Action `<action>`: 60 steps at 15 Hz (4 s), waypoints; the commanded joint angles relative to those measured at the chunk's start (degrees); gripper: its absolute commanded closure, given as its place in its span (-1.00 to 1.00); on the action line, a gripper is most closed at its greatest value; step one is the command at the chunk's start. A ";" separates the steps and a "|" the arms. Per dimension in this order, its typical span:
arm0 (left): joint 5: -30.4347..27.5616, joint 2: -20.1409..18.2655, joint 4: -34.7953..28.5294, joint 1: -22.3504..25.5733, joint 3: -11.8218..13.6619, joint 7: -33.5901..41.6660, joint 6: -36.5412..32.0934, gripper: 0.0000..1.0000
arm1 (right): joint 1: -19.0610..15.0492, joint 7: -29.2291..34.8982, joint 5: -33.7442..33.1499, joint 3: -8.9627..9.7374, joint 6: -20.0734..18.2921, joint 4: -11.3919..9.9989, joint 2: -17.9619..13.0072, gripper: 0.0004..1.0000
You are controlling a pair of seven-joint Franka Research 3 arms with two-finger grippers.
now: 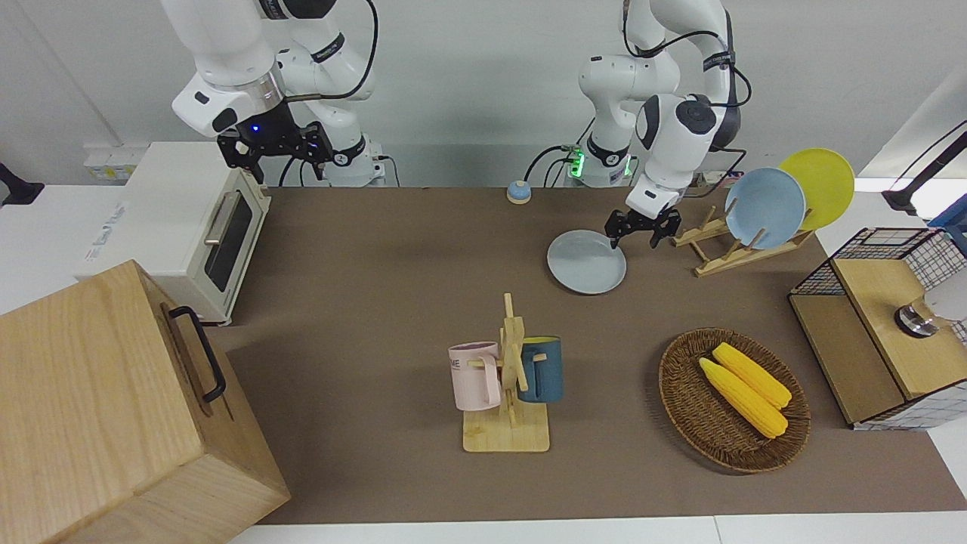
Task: Pick gray plate from table and place it on lower plate rack with left arm
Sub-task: 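Move the left gripper toward the gray plate's edge nearest the robot, then close the left gripper on the gray plate's rim, then lift the gray plate with the left gripper toward the wooden rack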
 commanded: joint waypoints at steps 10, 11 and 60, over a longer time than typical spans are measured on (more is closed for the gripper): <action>0.34 6.66 -2.00 -0.65 -0.23 -1.40 7.90 -0.87 | -1.32 0.68 -0.37 1.21 -0.62 0.41 -0.12 -0.97; 0.34 6.66 -2.00 -0.65 -0.23 -1.40 7.90 -0.79 | -1.32 0.68 -0.37 1.21 -0.62 0.41 -0.12 -0.97; 44.26 7.97 37.73 -0.03 0.47 -3.42 -51.50 1.00 | -1.32 0.68 -0.37 1.21 -0.70 0.41 -0.20 -0.97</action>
